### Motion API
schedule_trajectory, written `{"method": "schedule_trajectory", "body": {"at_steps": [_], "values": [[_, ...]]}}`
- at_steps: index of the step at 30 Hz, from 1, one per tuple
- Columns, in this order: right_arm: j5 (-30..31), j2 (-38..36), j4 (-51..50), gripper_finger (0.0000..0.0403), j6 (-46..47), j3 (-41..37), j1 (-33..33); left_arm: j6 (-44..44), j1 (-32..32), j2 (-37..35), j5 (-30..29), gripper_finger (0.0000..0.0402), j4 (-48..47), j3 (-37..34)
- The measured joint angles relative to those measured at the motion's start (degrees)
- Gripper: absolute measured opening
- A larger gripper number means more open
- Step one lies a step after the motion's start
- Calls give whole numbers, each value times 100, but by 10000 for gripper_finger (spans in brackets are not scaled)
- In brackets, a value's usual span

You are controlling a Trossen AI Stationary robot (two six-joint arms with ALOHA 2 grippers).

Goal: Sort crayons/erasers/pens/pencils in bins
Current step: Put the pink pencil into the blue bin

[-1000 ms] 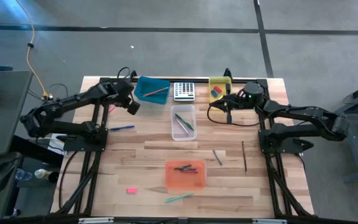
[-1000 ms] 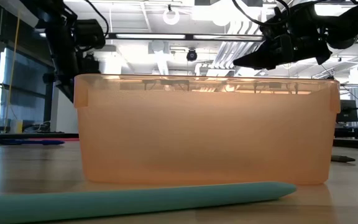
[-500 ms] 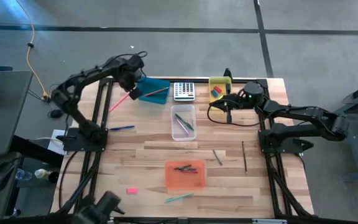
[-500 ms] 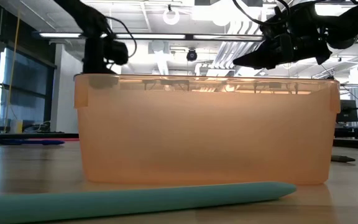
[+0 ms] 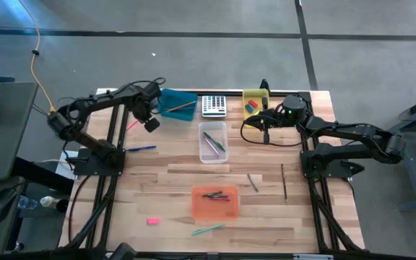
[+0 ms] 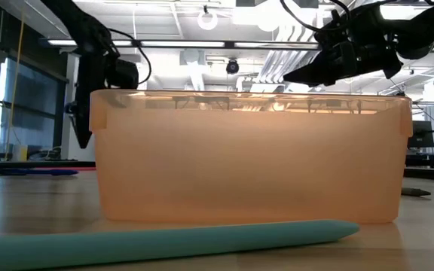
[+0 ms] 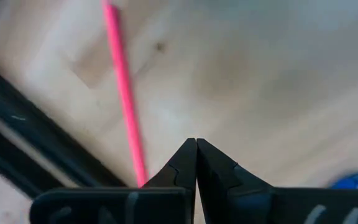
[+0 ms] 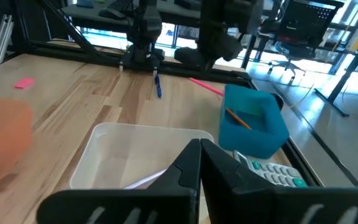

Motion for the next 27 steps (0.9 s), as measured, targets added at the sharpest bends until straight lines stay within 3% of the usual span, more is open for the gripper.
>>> {"method": "schedule_trajectory", "body": {"at_steps": [4, 9, 20, 27], "values": [[-1, 0, 4, 0, -1, 1, 64, -576, -128, 36, -142, 6, 385, -98], [-1, 0, 105, 0, -37, 1, 225, -1034, -299, 220, -1312, 17, 702, -76], [1, 0, 174, 0, -51, 1, 349, -1721, -541, 1257, -2812, 1, 591, -85], [3, 0, 174, 0, -51, 1, 350, -1968, -552, 1510, -3103, 0, 891, -128]]}}
